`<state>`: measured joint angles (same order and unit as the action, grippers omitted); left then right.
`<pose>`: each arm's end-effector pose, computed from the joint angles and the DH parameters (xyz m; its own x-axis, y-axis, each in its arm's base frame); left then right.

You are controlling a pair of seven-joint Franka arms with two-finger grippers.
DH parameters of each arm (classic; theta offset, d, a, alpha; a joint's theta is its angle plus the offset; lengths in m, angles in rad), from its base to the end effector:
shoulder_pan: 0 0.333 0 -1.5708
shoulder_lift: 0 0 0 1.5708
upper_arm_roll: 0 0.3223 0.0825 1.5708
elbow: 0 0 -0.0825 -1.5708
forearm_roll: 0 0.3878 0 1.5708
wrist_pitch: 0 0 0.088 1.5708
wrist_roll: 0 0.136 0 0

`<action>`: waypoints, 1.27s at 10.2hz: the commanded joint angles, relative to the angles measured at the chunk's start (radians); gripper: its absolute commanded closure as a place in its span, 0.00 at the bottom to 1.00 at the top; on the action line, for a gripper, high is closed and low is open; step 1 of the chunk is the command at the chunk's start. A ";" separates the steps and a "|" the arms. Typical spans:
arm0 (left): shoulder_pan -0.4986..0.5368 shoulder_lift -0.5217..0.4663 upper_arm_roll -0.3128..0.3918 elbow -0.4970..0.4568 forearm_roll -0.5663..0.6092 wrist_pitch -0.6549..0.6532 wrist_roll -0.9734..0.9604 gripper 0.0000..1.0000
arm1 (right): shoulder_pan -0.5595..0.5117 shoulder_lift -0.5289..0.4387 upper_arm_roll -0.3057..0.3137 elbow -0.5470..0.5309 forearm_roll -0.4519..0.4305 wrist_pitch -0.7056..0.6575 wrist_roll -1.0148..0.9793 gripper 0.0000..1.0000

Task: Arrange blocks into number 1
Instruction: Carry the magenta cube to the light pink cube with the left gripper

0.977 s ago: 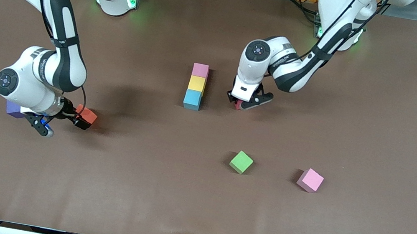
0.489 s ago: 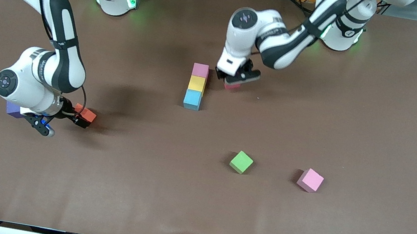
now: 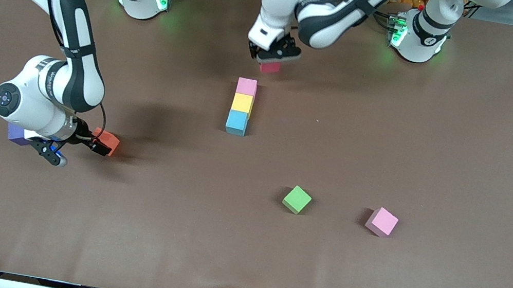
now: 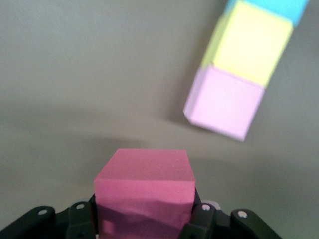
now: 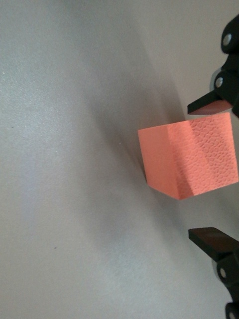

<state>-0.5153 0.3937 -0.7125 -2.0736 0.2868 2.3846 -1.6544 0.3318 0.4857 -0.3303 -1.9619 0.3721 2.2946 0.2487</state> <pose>0.2111 -0.5541 0.2583 0.9651 0.2564 -0.0542 0.2584 -0.9655 0.0335 0.6063 0.0185 0.2010 0.8781 -0.4572 -0.1412 -0.4687 -0.8811 -0.0622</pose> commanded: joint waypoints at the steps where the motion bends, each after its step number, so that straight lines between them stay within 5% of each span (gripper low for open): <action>1: -0.052 0.112 -0.002 0.096 0.023 -0.028 -0.005 1.00 | 0.007 -0.035 -0.009 -0.055 0.019 0.006 -0.086 0.00; 3: -0.069 0.181 0.001 0.144 0.026 -0.028 0.057 1.00 | 0.009 -0.013 -0.009 -0.054 0.019 0.013 -0.091 0.00; 4: -0.072 0.212 0.005 0.161 0.046 -0.036 0.109 1.00 | 0.009 0.005 -0.009 -0.049 0.019 0.016 -0.109 0.12; 5: -0.072 0.243 0.016 0.183 0.072 -0.044 0.142 1.00 | 0.010 0.016 -0.009 -0.049 0.019 0.026 -0.127 0.39; 6: -0.074 0.279 0.028 0.211 0.095 -0.057 0.154 1.00 | 0.010 0.016 -0.009 -0.049 0.019 0.029 -0.143 0.54; 13: -0.133 0.333 0.109 0.305 0.123 -0.091 0.312 1.00 | 0.053 -0.019 -0.013 -0.035 0.018 0.042 -0.144 0.53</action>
<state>-0.5967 0.7095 -0.6390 -1.8128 0.3821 2.3143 -1.3522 0.3542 0.4960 -0.3322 -1.9953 0.3721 2.3361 0.1214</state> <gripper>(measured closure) 0.388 0.436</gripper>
